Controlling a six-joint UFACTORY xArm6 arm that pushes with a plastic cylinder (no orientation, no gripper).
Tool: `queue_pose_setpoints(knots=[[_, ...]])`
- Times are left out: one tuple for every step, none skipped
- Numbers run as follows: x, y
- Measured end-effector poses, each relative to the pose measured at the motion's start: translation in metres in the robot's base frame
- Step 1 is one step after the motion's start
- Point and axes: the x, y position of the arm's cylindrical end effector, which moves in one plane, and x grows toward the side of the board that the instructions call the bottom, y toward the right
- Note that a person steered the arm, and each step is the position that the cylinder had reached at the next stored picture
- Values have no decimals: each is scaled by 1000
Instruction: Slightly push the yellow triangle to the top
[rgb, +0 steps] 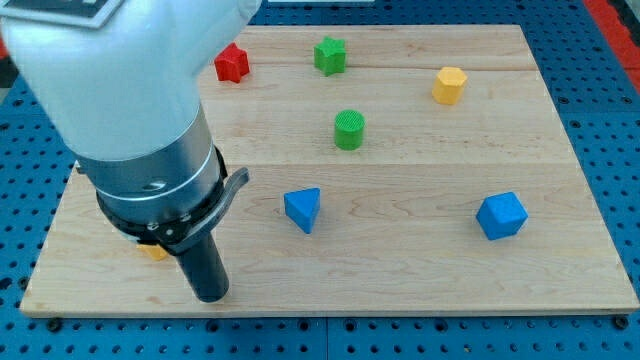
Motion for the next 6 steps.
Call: queue_pose_setpoints(knots=[[-55, -20], [-30, -18], [19, -40], [-16, -80], [-27, -18], [-63, -10]])
